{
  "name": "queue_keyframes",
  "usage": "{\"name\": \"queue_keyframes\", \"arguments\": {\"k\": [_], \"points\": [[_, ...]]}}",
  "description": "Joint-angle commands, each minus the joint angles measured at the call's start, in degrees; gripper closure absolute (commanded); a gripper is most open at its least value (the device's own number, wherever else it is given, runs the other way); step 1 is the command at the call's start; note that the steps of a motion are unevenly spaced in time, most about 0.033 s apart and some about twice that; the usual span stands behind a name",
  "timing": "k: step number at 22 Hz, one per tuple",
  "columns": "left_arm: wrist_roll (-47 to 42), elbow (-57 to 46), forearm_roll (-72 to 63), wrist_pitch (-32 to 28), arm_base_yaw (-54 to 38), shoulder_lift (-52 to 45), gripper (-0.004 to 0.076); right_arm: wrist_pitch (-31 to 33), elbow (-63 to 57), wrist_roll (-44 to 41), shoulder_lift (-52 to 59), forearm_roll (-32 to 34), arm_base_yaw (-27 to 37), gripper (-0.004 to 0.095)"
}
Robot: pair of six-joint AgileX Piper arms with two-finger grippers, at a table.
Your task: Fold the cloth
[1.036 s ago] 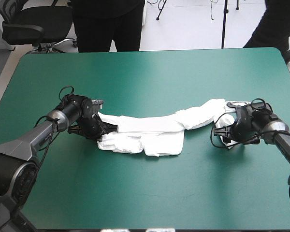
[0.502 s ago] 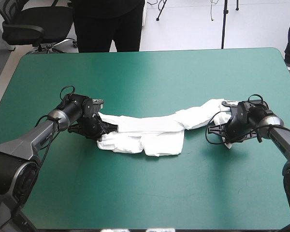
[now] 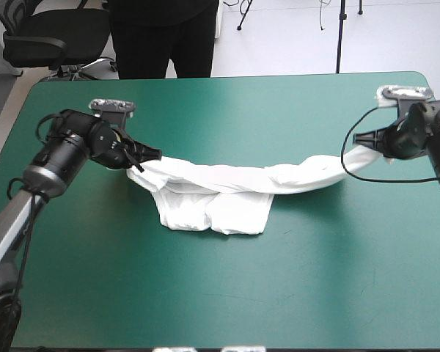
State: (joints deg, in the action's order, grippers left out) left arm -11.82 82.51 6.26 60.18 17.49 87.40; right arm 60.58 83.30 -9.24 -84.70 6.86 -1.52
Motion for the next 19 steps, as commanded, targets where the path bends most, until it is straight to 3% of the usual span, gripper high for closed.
{"name": "queue_keyframes", "arguments": {"k": [1, 9, 11, 15, 19], "points": [[1.09, 7.77, 0.82, -0.1, 0.08, -6.69, 0.0733, -0.6, 9.42, 2.84, 5.63, -4.03, 0.25, 0.0926], [4.18, 30.44, 0.68, 1.28, 0.08, -13.76, 0.0733, -2.92, 34.59, 6.3, 10.96, -9.55, 0.25, 0.0925], [6.22, 38.39, -0.9, 1.32, 0.08, -15.01, 0.0733, -4.38, 40.44, 8.38, 12.44, -14.06, 0.25, 0.0925], [11.82, 44.64, -10.03, 1.22, 0.08, -18.11, 0.0733, -5.62, 43.68, 11.24, 16.13, -20.45, 0.25, 0.0925], [13.78, 44.76, -13.12, 1.34, 0.08, -21.42, 0.0733, -6.03, 43.68, 11.87, 19.03, -21.83, 0.25, 0.0925]]}}
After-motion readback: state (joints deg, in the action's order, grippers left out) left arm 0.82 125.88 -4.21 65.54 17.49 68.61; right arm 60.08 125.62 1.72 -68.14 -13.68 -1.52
